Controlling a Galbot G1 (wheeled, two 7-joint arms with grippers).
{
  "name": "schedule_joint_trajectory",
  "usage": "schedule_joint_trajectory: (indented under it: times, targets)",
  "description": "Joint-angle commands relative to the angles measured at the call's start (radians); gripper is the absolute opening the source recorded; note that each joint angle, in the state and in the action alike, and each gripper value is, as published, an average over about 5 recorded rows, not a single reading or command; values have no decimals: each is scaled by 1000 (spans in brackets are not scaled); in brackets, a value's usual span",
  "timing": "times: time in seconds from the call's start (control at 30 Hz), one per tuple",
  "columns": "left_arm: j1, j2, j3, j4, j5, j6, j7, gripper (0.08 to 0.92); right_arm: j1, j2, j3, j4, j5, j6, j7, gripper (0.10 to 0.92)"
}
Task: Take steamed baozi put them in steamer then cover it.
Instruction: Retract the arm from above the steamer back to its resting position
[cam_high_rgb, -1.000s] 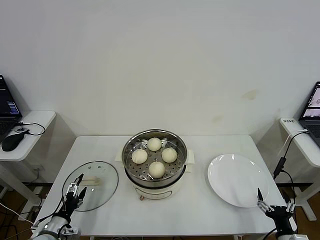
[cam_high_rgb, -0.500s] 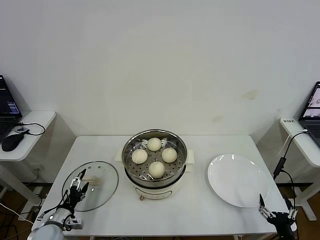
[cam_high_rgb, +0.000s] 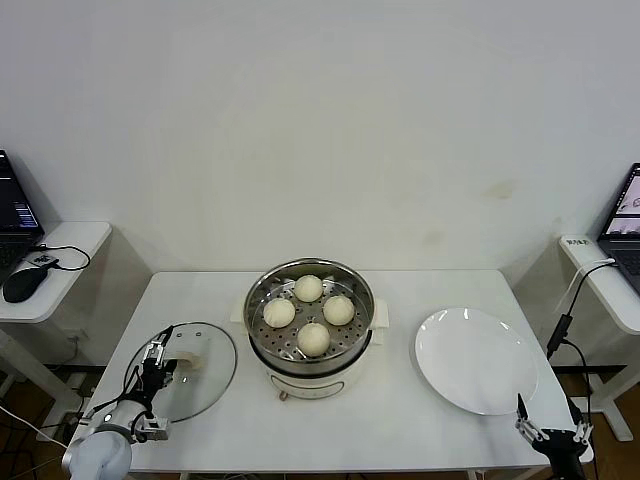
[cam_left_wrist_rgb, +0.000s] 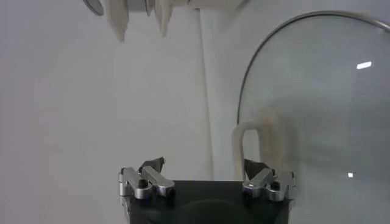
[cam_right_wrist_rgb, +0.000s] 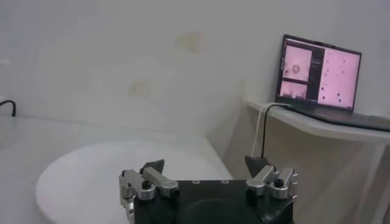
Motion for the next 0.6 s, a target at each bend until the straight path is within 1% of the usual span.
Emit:
schedule_joint_trajectory:
  times: [0.03,0.27,0.33,0.47,0.6]
  targets:
    - [-43,-2,6,66,-2,0,-7,823,0,1,-1,-8,-7,2,-1,823]
    - [-53,-7,8,105,-6,-2,-24,822,2,0,-5,-14,-13,4,-3,823]
    - [-55,-7,9,114,-6,-2,-29,802,2,0,-7,-15,-15,4,-3,822]
    - [-58,-10,13,126,-9,-6,-42,706,0,0,-10,-15,-19,4,-4,823]
    - [-68,-12,18,147,-10,-8,-50,584,-1,-1,-12,-16,-21,4,-4,823]
